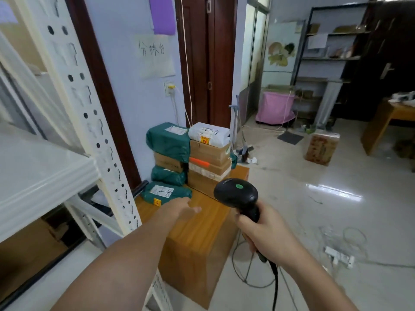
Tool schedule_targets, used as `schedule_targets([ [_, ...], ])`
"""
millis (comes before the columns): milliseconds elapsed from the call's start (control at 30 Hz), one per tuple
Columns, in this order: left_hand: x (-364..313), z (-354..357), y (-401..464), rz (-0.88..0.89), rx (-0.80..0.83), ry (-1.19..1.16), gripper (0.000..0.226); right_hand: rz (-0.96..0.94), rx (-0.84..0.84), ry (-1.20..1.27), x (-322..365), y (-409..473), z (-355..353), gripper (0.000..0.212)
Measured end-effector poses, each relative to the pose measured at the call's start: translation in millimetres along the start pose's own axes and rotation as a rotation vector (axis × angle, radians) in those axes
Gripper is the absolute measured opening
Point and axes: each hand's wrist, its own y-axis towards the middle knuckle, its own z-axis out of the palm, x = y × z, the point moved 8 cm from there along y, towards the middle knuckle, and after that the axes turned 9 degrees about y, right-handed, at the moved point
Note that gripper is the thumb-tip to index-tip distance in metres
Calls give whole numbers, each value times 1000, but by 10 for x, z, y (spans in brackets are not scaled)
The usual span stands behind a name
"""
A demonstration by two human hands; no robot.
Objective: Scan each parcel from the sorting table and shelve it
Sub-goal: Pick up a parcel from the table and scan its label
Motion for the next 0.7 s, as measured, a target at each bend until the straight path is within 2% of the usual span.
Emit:
schedule_targets([
  [167, 48, 49, 742, -84, 16, -87, 111, -4, 81, -43, -226, 833, -186, 21],
  [300, 83, -57, 868, -152, 3, -158, 92, 17, 172, -37, -335, 1388, -161, 13],
  [433, 342, -3, 1191, -217, 37, -231, 91, 1, 242, -37, -424, 1897, -40, 10],
  [700, 974, 103, 2041, -370, 17, -299, 83, 74, 362, 16, -788, 2970, 358, 18],
])
